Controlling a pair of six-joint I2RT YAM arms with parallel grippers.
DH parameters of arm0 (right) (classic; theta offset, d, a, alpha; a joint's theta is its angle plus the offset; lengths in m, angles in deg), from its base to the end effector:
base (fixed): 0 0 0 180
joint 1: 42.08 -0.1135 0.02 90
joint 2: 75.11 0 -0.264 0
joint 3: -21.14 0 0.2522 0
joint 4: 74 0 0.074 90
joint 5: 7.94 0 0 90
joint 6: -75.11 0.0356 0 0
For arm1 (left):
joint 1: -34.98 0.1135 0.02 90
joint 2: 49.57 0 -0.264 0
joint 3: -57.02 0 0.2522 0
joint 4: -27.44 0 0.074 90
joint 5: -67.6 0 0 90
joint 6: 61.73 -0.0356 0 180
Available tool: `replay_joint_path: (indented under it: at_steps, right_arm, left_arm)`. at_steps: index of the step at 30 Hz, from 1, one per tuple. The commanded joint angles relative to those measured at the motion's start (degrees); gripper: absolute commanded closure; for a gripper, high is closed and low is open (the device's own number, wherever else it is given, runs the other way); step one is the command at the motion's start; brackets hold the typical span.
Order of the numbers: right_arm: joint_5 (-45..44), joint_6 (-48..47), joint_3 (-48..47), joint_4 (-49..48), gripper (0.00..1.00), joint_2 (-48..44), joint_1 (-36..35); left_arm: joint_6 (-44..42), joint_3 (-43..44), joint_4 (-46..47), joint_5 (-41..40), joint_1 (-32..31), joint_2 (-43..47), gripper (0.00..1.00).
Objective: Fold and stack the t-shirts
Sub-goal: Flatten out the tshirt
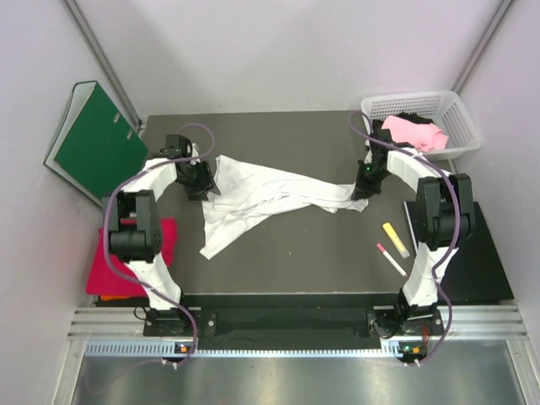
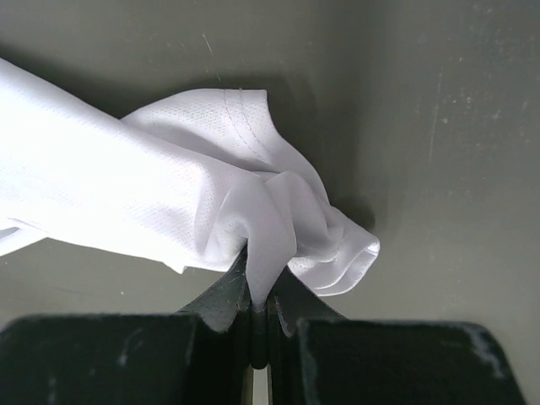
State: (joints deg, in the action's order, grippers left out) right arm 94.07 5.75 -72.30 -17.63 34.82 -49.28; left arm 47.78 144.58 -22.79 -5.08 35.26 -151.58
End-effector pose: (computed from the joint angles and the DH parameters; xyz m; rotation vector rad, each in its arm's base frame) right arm 0.3799 0.0555 0.1861 0.2912 2.8609 0.3978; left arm 0.3654 -0.0088 0.2112 -0.3747 2.6878 -0.5090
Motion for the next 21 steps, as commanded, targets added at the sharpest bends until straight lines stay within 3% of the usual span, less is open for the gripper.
replay_joint_path:
  at_steps: [1,21]
  right_arm:
    - [1.52,-0.34,-2.85,-1.21,1.0,0.37,0.43]
    - [2.76,-0.34,-6.71,-0.6,1.0,3.45,0.35]
  left_arm:
    - [0.88,4.77,3.77,4.74,-0.1,-4.06,0.49]
    - [-0.08,3.1,3.51,3.07,-0.01,-8.81,0.49]
